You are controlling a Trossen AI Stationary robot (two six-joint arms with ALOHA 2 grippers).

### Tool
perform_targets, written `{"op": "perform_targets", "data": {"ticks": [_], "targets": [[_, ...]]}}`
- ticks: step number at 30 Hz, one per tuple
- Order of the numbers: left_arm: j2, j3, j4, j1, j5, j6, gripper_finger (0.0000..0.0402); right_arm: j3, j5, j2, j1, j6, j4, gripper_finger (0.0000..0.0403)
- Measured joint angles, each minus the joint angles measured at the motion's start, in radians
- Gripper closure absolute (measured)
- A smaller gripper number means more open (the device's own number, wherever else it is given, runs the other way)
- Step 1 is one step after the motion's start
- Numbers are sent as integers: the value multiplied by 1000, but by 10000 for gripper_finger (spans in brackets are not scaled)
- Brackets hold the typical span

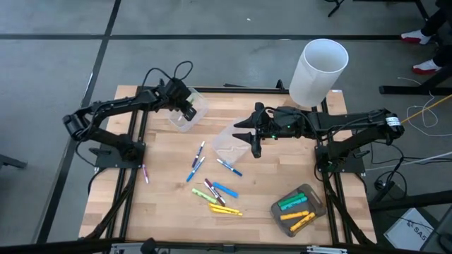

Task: Pick & Place Markers
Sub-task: Put the green marker into the transparent bin

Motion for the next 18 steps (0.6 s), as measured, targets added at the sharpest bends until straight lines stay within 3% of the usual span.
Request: {"op": "perform_targets", "data": {"ticks": [18], "targets": [[52, 0, 0, 0, 6, -7, 354, 0, 0, 0, 0, -1, 0, 229]]}}
